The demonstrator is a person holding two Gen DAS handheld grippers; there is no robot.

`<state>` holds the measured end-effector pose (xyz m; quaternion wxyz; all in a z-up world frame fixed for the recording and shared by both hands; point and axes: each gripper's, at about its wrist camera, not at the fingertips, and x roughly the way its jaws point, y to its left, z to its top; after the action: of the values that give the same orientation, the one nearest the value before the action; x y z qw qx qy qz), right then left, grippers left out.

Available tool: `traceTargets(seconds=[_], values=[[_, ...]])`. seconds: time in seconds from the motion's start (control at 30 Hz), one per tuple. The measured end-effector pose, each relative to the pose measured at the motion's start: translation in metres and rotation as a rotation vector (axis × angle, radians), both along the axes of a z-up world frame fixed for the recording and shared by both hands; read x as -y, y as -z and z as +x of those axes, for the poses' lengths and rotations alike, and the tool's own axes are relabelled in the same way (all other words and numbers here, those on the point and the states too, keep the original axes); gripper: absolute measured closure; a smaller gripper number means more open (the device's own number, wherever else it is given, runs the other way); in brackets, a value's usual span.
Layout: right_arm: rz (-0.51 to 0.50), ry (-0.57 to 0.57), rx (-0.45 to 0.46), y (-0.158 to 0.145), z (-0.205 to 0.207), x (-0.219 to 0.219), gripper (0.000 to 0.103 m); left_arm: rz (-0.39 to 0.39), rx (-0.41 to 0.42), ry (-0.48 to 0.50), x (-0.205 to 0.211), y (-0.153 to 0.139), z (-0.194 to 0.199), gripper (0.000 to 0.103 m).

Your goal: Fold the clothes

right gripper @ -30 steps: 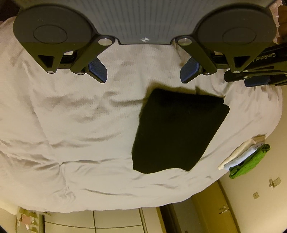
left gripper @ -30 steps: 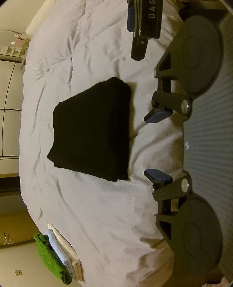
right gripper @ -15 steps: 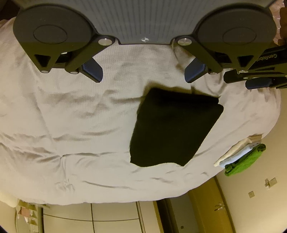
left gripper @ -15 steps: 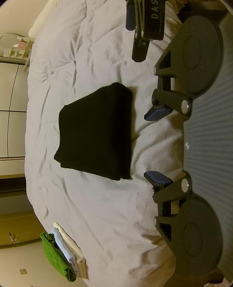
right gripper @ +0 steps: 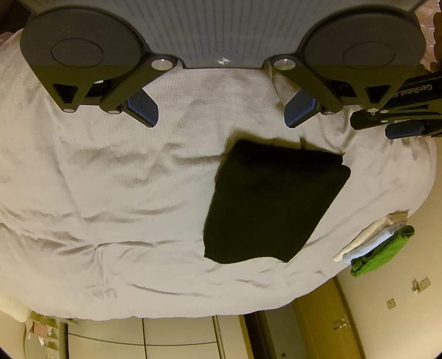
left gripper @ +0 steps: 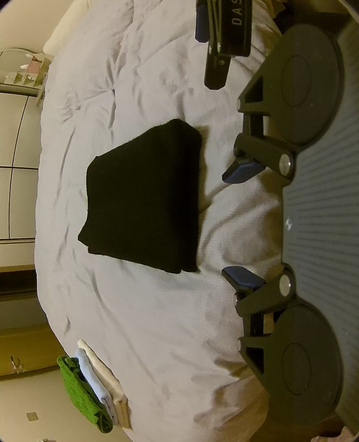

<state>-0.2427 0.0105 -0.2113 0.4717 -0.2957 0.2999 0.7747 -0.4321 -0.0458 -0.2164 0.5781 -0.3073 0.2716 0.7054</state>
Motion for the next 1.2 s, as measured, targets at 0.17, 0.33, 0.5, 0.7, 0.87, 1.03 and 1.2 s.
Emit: traceTargets(seconds=[0.17, 0.33, 0.5, 0.7, 0.87, 1.03, 1.2], values=[[-0.012, -0.005, 0.010, 0.006, 0.000, -0.005, 0.003, -0.008, 0.050, -0.029, -0.007, 0.004, -0.020, 0.035], [-0.034, 0.003, 0.012, 0.020, 0.003, -0.013, 0.003, -0.004, 0.160, -0.069, -0.018, 0.009, -0.055, 0.027], [-0.096, 0.026, -0.086, 0.031, 0.013, -0.033, 0.003, 0.001, 0.275, -0.108, -0.028, 0.014, -0.090, 0.027], [-0.184, 0.040, -0.327, 0.040, 0.024, -0.064, 0.003, 0.045, 0.606, -0.185, -0.062, 0.042, -0.149, 0.025], [-0.287, 0.088, -0.540, 0.057, 0.032, -0.097, 0.003, 0.031, 0.787, -0.180, -0.090, 0.071, -0.179, 0.035], [-0.348, 0.115, -0.664, 0.072, 0.029, -0.132, 0.003, 0.012, 0.895, -0.140, -0.118, 0.093, -0.192, 0.047], [-0.376, 0.108, -0.636, 0.084, 0.014, -0.165, 0.009, 0.016, 0.968, -0.071, -0.139, 0.106, -0.196, 0.048]])
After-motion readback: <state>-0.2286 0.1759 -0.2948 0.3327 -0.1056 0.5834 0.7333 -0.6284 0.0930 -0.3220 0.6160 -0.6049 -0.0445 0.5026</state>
